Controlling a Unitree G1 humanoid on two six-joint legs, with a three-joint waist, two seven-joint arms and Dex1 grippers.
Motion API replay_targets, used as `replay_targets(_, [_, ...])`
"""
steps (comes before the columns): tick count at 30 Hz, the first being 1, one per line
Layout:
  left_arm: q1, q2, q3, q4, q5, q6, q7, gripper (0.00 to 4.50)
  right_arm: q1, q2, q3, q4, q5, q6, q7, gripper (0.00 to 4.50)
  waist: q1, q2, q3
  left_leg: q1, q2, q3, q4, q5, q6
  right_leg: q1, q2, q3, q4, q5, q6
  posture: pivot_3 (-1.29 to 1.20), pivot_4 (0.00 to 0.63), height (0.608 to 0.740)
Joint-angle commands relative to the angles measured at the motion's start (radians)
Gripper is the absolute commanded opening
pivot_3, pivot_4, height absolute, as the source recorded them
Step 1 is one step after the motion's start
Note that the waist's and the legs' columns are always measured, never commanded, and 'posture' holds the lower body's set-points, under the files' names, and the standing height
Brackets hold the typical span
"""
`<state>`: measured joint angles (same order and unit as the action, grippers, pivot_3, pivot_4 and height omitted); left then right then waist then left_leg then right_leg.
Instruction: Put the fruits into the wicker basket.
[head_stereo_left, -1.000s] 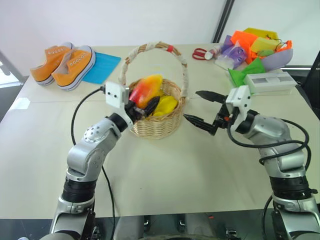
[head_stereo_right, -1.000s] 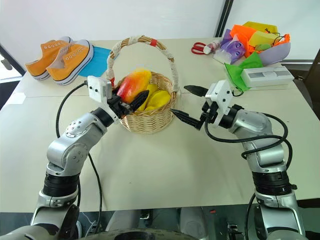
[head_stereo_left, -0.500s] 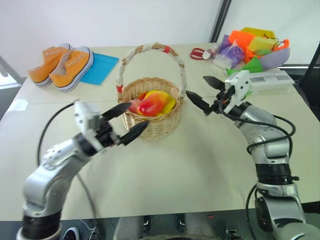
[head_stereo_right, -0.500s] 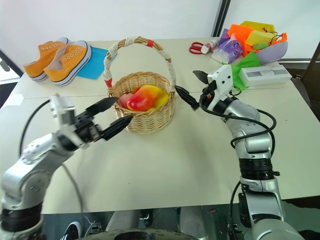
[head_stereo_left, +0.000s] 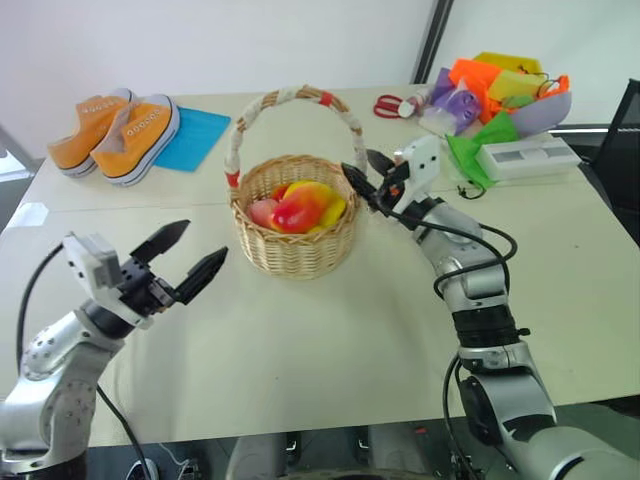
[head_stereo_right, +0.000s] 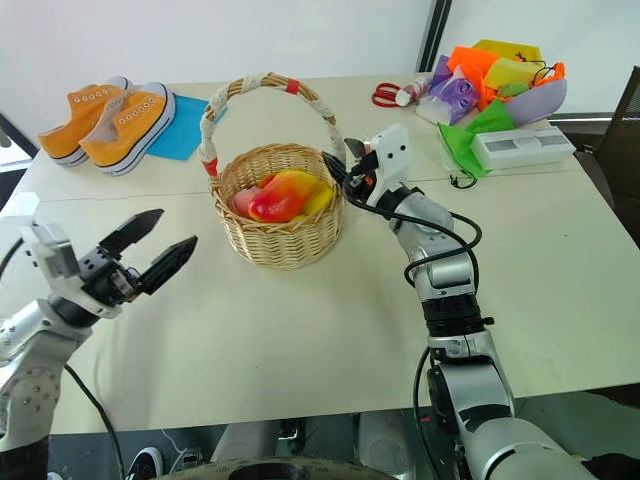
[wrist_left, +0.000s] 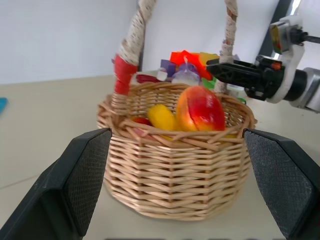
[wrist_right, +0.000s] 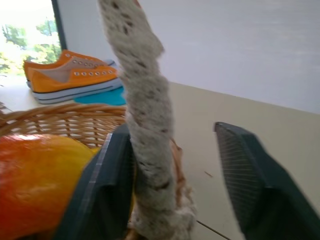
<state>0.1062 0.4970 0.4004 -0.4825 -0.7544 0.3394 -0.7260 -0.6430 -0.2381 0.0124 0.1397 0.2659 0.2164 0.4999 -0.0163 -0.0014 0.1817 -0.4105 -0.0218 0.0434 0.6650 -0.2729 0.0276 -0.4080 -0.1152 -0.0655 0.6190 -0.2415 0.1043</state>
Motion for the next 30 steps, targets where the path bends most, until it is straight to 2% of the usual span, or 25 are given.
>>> replay_targets(1, [-0.005,0.003,-0.005,-0.045,-0.017,-0.022,-0.005,4.5,-0.005,-0.032,-0.04,-0.027,0.007,-0.039,0.02,0.54,0.0,0.0,0.0,0.0,0.0,0.0,0.0,0.0,0.0,0.0,0.0,0.0,0.0,0.0,0.0,0.0,0.15,0.74])
replay_targets(2, [-0.009,0.003,-0.015,-0.041,-0.018,-0.018,-0.009,4.5,0.0,-0.051,-0.066,-0.021,0.013,-0.037,0.014,0.09,0.0,0.0,0.0,0.0,0.0,0.0,0.0,0.0,0.0,0.0,0.0,0.0,0.0,0.0,0.0,0.0,0.15,0.74])
replay_targets(3, [-0.014,0.003,-0.025,-0.038,-0.019,-0.015,-0.012,4.5,0.003,-0.068,-0.096,-0.016,0.025,-0.032,0.007,0.01,0.004,0.0,0.0,0.0,0.0,0.0,0.0,0.0,0.0,0.0,0.0,0.0,0.0,0.0,0.0,0.0,0.15,0.74])
replay_targets(7, [-0.068,-0.017,-0.099,-0.016,-0.019,-0.003,-0.013,4.5,0.03,-0.175,-0.246,0.003,0.049,-0.041,-0.044,0.01,0.024,0.0,0.0,0.0,-0.002,0.0,0.001,0.0,0.001,0.002,-0.002,0.0,-0.001,0.0,0.0,0.0,0.15,0.74])
replay_targets(11, [-0.159,-0.069,-0.22,0.029,-0.015,0.017,-0.027,4.5,0.159,-0.315,-0.439,-0.03,0.072,-0.033,-0.083,0.01,0.041,0.0,0.0,0.0,-0.003,0.0,0.001,-0.001,0.002,0.003,-0.003,0.0,-0.003,0.0,0.0,0.0,0.15,0.74])
replay_targets(14, [-0.213,-0.098,-0.29,0.08,0.007,0.014,-0.049,4.5,0.26,-0.368,-0.513,-0.086,0.083,-0.006,-0.1,0.01,0.034,0.001,0.0,-0.001,-0.002,0.003,0.0,-0.001,0.003,0.003,-0.002,0.0,-0.004,0.0,0.0,0.0,0.15,0.74])
replay_targets(19, [-0.364,-0.158,-0.452,0.232,0.103,-0.013,-0.136,4.5,0.441,-0.389,-0.654,-0.202,0.097,0.013,-0.158,0.01,0.029,0.003,-0.001,0.001,0.001,0.007,0.001,-0.001,0.004,0.003,0.003,0.0,-0.003,0.0,0.001,0.0,0.15,0.74])
replay_targets(26, [-0.43,-0.173,-0.456,0.31,0.111,-0.021,-0.197,4.5,0.524,-0.379,-0.679,-0.317,0.08,0.023,-0.233,0.01,0.028,0.004,-0.001,0.003,0.001,0.007,0.002,-0.001,0.004,0.003,0.003,0.003,0.0,0.0,0.001,0.0,0.15,0.74])
replay_targets(27, [-0.434,-0.174,-0.452,0.316,0.109,-0.018,-0.2,4.5,0.527,-0.374,-0.675,-0.331,0.078,0.015,-0.239,1.07,0.029,0.004,-0.001,0.003,0.001,0.007,0.002,-0.001,0.004,0.003,0.003,0.003,0.0,0.0,0.001,0.0,0.15,0.74])
replay_targets(28, [-0.437,-0.174,-0.45,0.322,0.112,-0.02,-0.201,4.5,0.527,-0.368,-0.671,-0.34,0.071,0.003,-0.248,1.42,0.029,0.004,-0.001,0.002,0.001,0.007,0.002,-0.001,0.004,0.003,0.003,0.003,0.0,0.0,0.001,0.0,0.15,0.74])
replay_targets(30, [-0.435,-0.177,-0.444,0.332,0.126,-0.04,-0.198,4.5,0.513,-0.343,-0.684,-0.358,0.048,-0.018,-0.313,2.46,0.029,0.003,-0.001,0.002,0.001,0.007,0.002,-0.001,0.004,0.003,0.003,0.003,-0.001,0.0,0.001,0.0,0.15,0.74])
